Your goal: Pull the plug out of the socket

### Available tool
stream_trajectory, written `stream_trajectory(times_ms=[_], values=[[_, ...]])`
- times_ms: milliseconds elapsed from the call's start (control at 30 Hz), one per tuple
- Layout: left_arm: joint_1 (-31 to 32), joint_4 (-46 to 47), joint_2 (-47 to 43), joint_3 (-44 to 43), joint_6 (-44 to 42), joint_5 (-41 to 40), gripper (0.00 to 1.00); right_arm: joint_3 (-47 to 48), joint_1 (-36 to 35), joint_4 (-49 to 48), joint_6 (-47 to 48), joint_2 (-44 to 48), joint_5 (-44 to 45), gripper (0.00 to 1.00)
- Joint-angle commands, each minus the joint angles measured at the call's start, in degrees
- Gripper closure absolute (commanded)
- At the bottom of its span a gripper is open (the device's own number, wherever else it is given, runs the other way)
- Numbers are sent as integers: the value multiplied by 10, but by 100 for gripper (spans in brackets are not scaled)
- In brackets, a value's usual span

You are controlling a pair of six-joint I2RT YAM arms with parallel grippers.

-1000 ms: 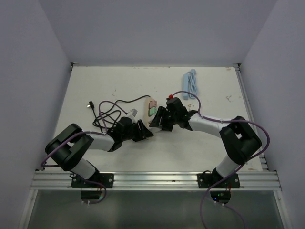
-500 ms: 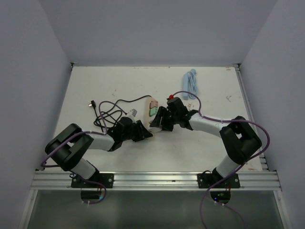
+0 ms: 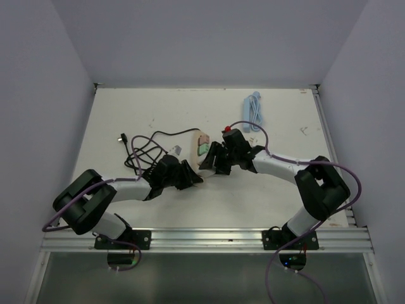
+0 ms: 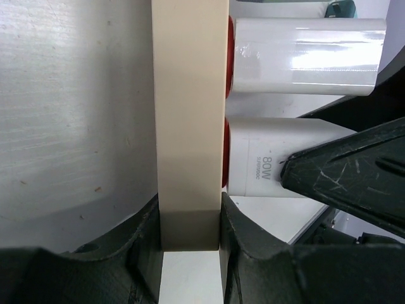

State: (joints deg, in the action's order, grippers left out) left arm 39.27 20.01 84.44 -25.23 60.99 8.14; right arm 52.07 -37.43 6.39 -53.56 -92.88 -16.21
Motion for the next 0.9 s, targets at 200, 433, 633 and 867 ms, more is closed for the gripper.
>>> stream_trajectory(times_ms=[200,433,633,867], values=[[-18,-196,2,12,45,-153,100,3,49,26,-1,89,-19,100],[-21,-261,-1,8,53,-190,100,2,73,43,11,89,-29,100],[-21,-281,29,-3,49,-205,100,0,83,47,21,66,-46,100],[-22,-292,54,-7,49,-217,100,-5,90,39,24,67,-60,100]])
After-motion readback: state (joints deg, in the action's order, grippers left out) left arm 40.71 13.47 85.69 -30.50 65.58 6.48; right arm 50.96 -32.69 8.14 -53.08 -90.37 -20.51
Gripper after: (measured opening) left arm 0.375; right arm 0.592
